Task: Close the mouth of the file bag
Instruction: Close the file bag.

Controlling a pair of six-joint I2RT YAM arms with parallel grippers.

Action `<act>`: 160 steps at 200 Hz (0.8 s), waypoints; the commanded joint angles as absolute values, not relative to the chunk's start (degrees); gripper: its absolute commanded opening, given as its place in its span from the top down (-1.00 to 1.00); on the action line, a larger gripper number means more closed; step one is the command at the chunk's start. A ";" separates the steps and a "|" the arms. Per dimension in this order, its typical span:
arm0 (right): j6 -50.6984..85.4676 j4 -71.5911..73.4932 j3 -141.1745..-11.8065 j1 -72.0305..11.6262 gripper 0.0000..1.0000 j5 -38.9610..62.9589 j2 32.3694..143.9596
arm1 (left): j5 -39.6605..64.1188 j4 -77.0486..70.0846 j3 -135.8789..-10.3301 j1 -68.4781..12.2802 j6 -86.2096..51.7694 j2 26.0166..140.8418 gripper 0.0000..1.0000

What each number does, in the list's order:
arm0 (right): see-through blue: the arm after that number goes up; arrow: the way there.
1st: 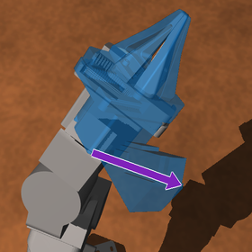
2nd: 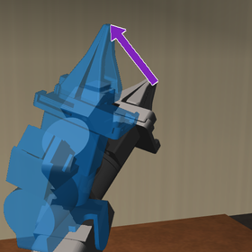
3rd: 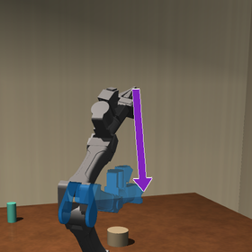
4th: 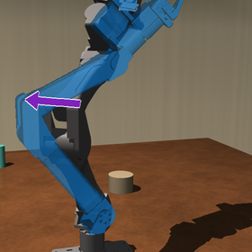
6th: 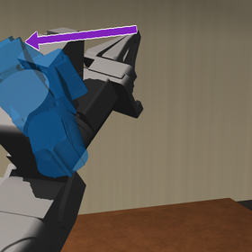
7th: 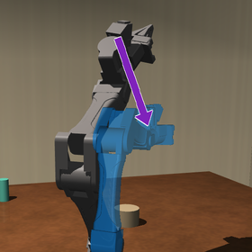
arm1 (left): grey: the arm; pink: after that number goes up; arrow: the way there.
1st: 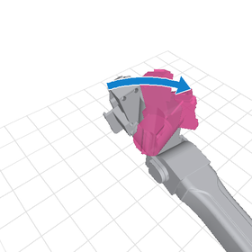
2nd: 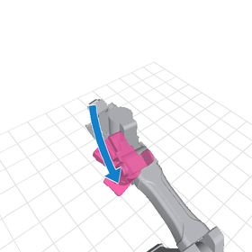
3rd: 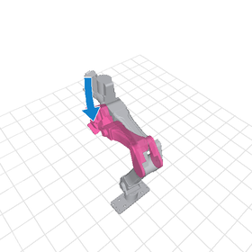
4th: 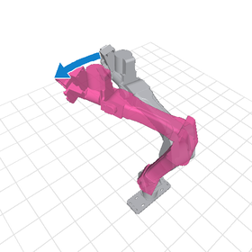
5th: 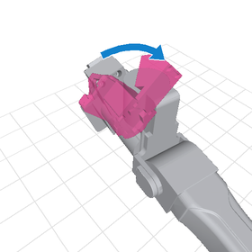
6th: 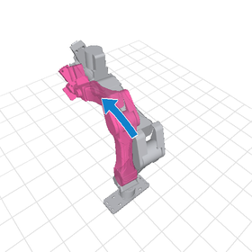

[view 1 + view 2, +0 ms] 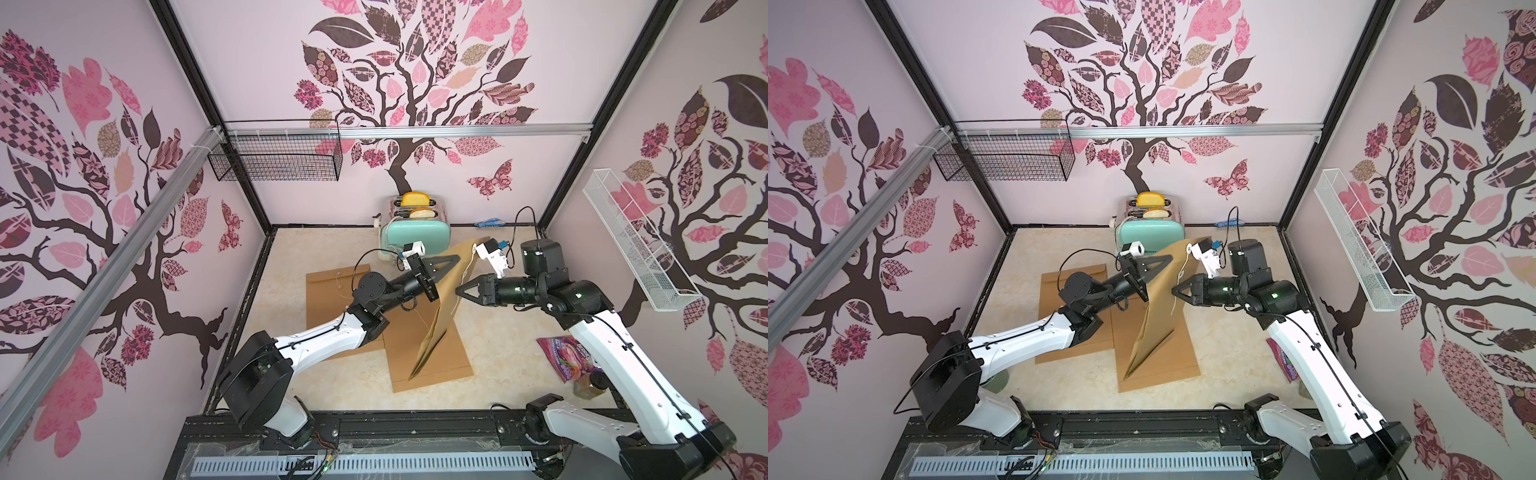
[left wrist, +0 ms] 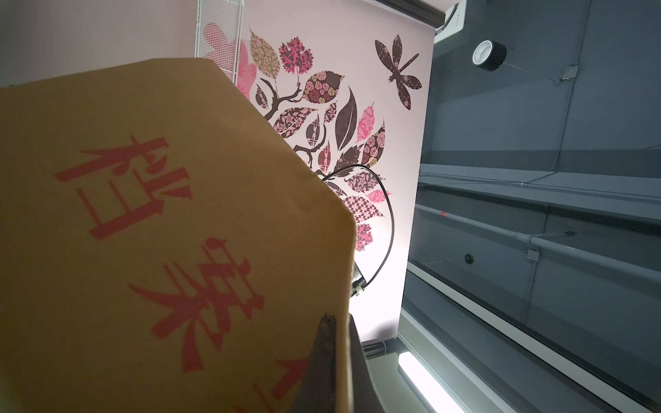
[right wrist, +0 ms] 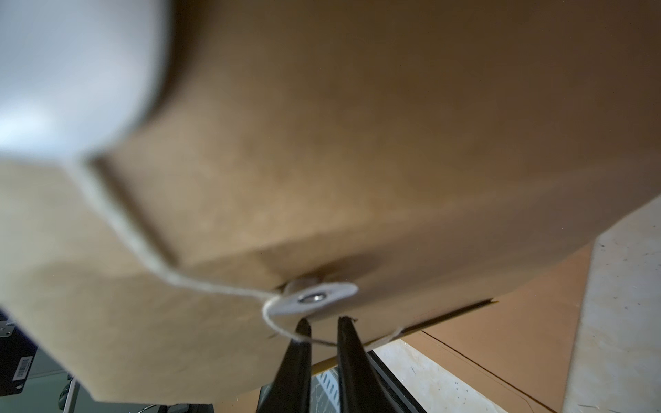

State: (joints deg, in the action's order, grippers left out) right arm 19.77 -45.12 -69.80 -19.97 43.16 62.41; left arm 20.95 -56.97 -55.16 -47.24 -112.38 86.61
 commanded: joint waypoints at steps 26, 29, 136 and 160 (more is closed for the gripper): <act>19.89 -42.36 -68.97 -20.14 0.64 43.05 60.98 | 20.63 -59.65 -55.00 -47.84 -112.32 84.23 1.00; 20.05 -42.23 -68.80 -20.13 0.65 42.81 60.87 | 20.65 -59.63 -55.02 -47.83 -112.32 84.28 1.00; 23.49 -43.14 -71.51 -20.17 0.84 40.12 58.78 | 20.29 -59.17 -54.51 -48.00 -111.71 84.11 1.00; 23.47 -43.07 -72.08 -20.48 0.87 40.70 59.44 | 20.30 -58.94 -54.58 -48.10 -111.62 84.06 1.00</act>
